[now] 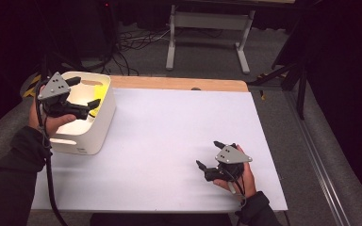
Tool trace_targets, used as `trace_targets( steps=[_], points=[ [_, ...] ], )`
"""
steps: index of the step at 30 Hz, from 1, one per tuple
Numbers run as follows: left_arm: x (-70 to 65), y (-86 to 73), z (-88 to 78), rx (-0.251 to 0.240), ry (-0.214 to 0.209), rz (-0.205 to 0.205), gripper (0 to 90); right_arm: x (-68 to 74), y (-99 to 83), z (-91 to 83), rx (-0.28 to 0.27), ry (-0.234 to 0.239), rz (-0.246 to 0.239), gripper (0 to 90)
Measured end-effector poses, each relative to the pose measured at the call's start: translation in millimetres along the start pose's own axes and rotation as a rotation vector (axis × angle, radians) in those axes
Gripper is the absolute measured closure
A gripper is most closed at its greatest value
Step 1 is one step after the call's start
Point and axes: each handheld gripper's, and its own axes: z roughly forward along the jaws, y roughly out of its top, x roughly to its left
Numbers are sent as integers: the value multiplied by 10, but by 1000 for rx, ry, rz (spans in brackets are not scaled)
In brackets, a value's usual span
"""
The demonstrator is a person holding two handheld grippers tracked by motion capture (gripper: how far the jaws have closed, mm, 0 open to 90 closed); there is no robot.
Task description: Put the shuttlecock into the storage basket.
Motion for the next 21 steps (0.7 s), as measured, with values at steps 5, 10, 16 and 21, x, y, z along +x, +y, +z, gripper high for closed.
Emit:
trace_targets(
  steps=[5,10,16,21],
  points=[
    [-108,24,-58,-35,-12,25,72,14,14,-3,-3,2,-4,113],
    [-180,18,-95,-59,-19,31,82,19,17,-6,-3,3,-7,112],
    [-254,-9,-104,-66,-21,37,82,24,26,-18,-6,2,-9,112],
    [-332,-25,-141,-91,-27,46,81,32,36,-29,-9,2,-13,111]
  ],
)
